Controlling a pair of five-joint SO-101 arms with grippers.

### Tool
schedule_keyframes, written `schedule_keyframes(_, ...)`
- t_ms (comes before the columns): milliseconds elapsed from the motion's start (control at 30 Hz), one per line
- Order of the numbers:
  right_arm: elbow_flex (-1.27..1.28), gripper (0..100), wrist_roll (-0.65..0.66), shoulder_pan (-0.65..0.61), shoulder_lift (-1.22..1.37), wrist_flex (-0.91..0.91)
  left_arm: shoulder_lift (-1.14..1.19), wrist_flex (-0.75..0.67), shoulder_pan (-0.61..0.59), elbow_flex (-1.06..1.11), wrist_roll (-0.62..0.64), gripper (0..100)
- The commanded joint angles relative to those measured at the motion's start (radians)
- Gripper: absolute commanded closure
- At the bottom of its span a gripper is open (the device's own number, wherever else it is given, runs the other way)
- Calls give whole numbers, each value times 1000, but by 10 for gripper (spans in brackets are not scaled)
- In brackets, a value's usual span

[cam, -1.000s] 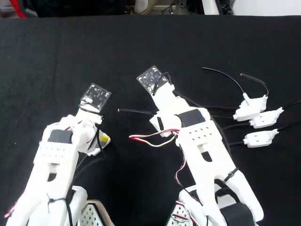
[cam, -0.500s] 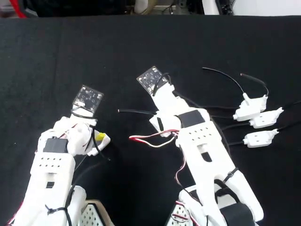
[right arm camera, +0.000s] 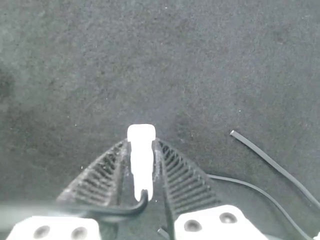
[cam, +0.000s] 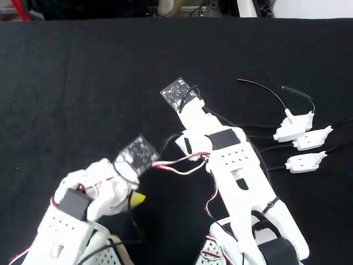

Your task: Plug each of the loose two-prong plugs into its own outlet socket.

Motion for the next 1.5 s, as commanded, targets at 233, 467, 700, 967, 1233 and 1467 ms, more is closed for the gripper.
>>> schedule_keyframes(233, -7, 987, -2, 15, -22, -15, 338, -180, 8, 42, -58, 708)
schedule_keyframes(467, -7, 987, -2, 15, -22, -15, 643, -350, -237, -140, -92, 708)
schedule_keyframes(700, -7, 987, 2, 15, -22, -17, 694, -425, -285, -171, -89, 708)
schedule_keyframes(967, -5, 987, 3, 15, -22, -17, 637, -293, -311, -285, -72, 708)
schedule_keyframes(1233, -5, 987, 3, 15, -22, -17, 727, -512, -486, -292, -195, 708)
schedule_keyframes(1467, -5, 987, 3, 15, -22, -17, 1169, -546, -499, -449, -269, 708)
